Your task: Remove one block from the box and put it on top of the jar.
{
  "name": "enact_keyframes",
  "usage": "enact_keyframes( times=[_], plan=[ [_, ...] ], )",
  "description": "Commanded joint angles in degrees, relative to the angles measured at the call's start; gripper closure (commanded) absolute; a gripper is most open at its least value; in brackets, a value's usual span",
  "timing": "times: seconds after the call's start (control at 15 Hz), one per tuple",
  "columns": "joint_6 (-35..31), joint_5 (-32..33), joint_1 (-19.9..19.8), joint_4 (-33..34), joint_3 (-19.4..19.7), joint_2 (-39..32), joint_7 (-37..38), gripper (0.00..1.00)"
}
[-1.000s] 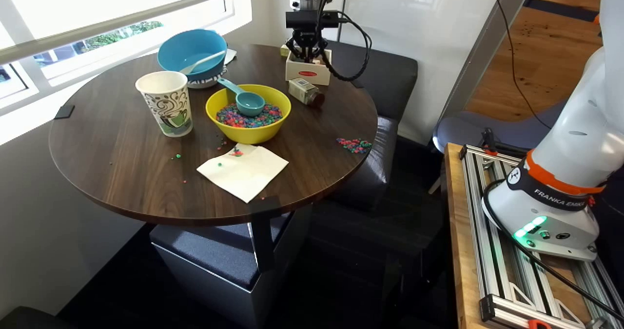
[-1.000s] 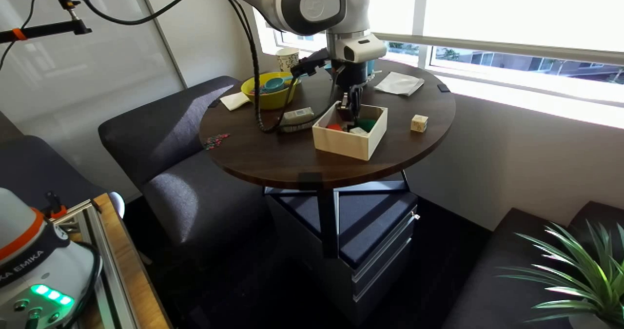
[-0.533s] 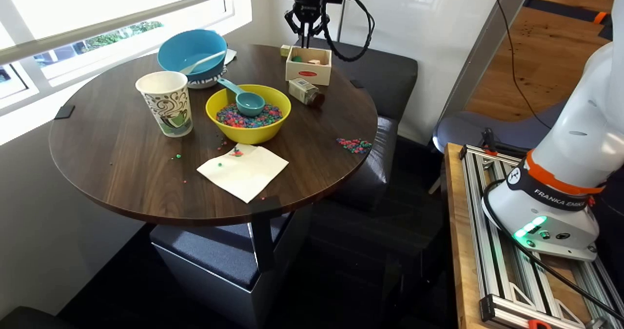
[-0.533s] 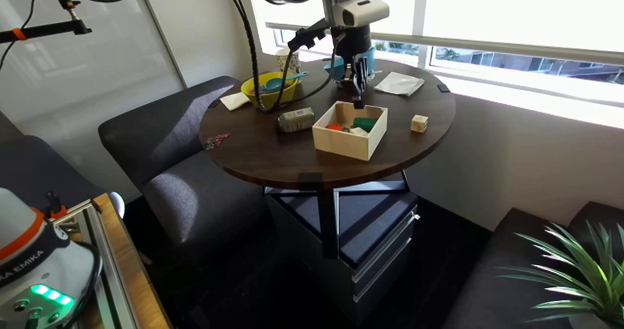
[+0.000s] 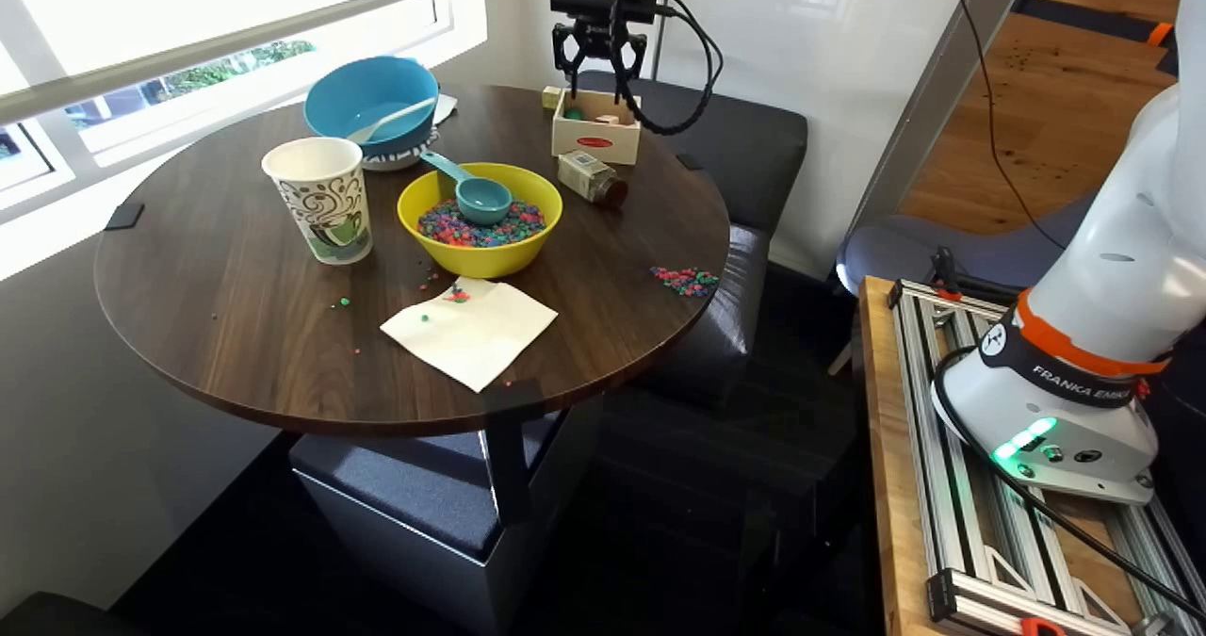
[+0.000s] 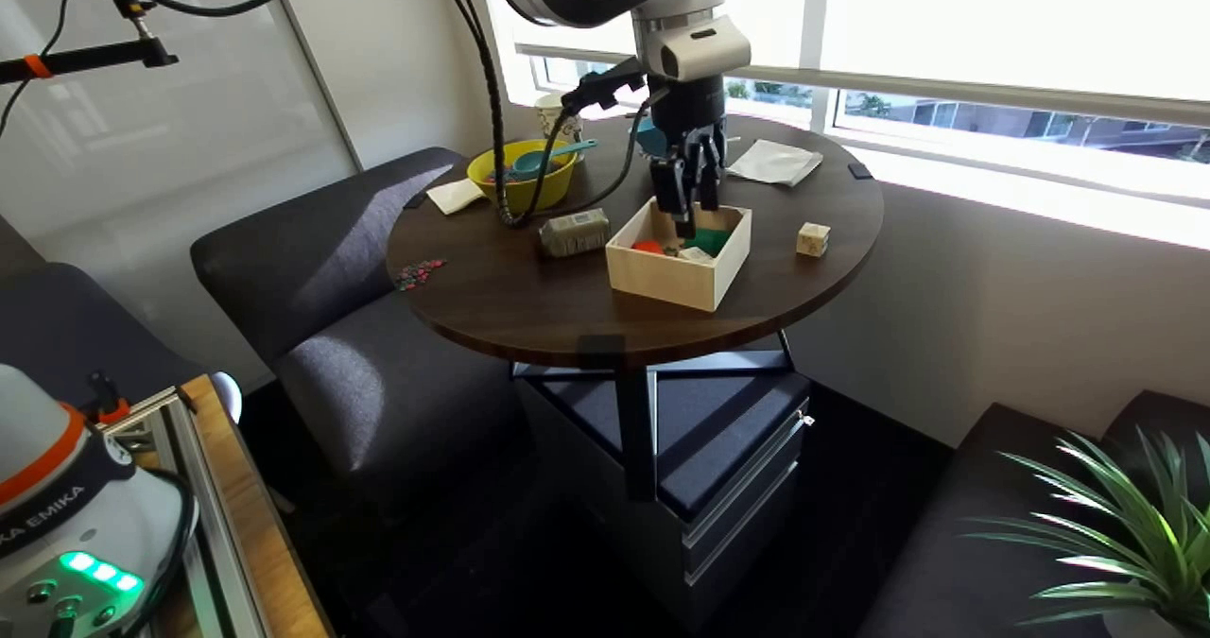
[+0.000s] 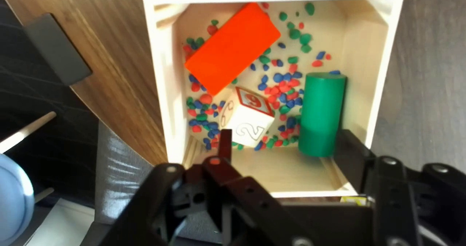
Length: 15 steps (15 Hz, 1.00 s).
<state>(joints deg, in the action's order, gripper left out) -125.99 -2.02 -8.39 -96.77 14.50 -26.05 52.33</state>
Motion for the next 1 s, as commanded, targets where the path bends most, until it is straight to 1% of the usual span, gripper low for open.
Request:
enact_keyframes(
  times=[0.0,0.2,0.4,0.53,0.67,0.8,0.87,0.93],
  plan=[
    [-3.7,-2.4,-0.5,-0.8,-0.3,-1.6,2.2,0.00],
    [-6.0,-3.3,-0.5,-0.8,-0.2,-2.9,3.1,0.00],
    [-8.6,0.1,0.9,-0.5,1.2,-4.0,4.7,0.00],
    [-10.4,1.3,1.2,-0.5,1.3,-4.7,4.2,0.00],
    [-10.5,2.2,1.4,-0.2,1.3,-5.6,3.5,0.00],
    [-7.9,4.3,1.9,0.6,1.7,-6.3,2.7,0.02],
    [-6.4,4.7,1.6,1.0,1.4,-6.3,1.7,0.09],
    [-5.0,5.5,1.6,1.4,1.5,-6.2,1.2,0.08]
  ],
)
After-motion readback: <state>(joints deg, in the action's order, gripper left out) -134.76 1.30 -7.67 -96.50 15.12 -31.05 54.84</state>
